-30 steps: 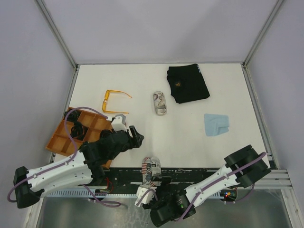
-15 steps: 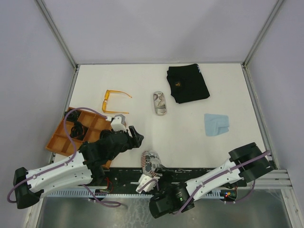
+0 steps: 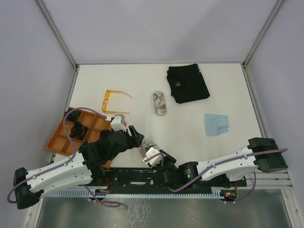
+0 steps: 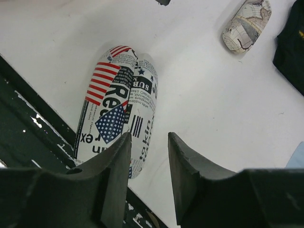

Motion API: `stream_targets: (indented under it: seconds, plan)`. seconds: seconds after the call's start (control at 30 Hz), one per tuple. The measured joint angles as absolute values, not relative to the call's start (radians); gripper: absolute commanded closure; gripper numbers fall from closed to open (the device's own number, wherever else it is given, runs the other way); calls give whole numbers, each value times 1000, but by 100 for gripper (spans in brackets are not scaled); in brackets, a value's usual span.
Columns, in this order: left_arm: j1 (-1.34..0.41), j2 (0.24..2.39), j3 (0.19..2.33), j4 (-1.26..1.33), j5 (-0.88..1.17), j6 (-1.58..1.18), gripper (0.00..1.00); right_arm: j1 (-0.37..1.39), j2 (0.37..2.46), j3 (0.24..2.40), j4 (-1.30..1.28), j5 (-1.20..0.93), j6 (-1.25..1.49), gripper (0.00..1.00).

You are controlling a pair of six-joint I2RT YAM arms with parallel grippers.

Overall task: Organize the sunglasses
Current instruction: Adjust the sunglasses case at the center of the board.

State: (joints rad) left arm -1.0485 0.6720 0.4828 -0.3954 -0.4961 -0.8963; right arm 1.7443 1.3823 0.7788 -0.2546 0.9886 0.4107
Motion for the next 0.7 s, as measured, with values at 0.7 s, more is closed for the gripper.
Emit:
stream_targets:
  seconds: [0.7]
  plan:
    - [-1025, 749, 470, -359, -469, -896, 25, 1678, 1123, 470, -147, 685, 333, 18]
